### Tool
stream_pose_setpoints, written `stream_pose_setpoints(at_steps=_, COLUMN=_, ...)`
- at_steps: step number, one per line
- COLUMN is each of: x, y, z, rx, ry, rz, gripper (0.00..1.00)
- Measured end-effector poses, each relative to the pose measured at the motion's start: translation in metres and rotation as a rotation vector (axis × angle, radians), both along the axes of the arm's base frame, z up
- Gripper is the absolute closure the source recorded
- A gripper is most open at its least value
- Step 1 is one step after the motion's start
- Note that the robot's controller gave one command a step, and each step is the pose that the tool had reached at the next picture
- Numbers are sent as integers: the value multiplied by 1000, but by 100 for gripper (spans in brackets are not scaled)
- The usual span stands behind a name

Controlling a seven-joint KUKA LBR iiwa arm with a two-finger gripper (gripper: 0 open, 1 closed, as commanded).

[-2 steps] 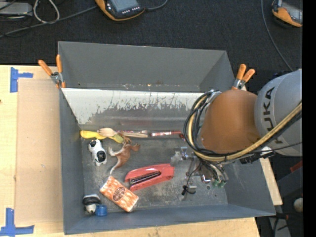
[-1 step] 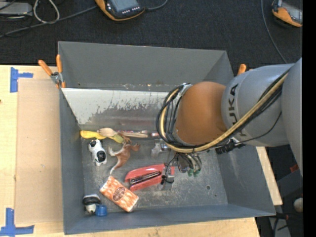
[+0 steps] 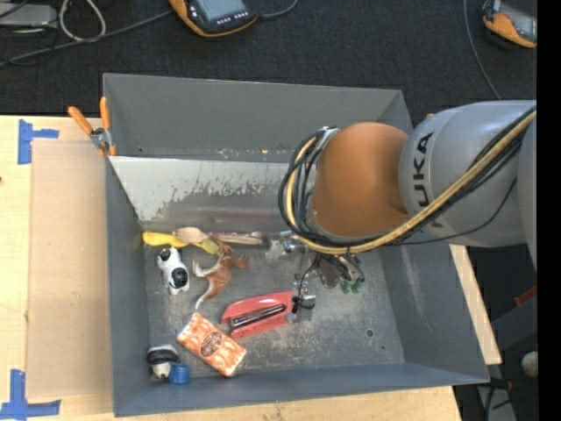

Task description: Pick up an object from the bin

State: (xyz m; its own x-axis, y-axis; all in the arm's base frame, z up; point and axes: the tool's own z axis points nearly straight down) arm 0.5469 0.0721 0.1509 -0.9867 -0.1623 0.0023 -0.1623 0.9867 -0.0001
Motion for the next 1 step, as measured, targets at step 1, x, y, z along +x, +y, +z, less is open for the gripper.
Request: stream_pose_setpoints(at_steps=1, x=-3, y=0, z=-18, rx=2, ry=4, rz=-72, gripper=0)
